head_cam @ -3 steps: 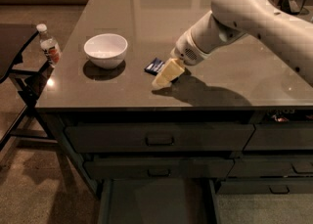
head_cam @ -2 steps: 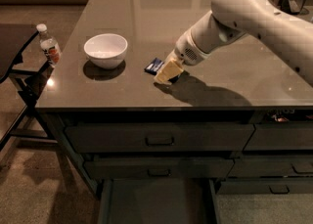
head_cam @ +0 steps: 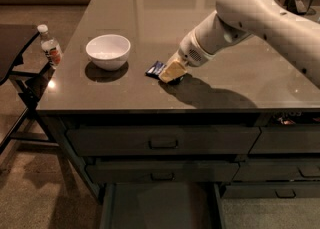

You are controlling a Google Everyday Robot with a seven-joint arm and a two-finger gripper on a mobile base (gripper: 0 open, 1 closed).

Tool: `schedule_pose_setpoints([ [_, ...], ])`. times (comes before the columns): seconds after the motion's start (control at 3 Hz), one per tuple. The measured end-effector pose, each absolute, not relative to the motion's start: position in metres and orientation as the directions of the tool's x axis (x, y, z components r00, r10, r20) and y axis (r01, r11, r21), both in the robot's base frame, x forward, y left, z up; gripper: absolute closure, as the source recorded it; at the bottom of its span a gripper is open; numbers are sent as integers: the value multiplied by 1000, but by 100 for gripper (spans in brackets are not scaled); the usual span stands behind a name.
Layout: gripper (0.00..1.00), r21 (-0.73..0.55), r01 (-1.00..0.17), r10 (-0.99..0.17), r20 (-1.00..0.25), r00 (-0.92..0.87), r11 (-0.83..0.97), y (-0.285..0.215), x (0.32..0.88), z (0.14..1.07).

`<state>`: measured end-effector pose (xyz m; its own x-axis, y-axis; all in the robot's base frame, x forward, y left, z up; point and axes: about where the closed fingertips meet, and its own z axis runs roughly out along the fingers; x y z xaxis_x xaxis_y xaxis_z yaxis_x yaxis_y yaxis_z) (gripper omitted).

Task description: Place rxbar blueberry into bottom drawer

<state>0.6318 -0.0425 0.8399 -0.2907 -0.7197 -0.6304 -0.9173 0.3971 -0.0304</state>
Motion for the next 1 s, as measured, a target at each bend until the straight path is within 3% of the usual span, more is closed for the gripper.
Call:
schedule_pose_setpoints([
  [0.33, 100, -30, -917, -720, -630, -291, 397, -42, 632, 840],
  [1.0, 100, -39, -926, -730, -628, -270, 376, -38, 630, 844],
])
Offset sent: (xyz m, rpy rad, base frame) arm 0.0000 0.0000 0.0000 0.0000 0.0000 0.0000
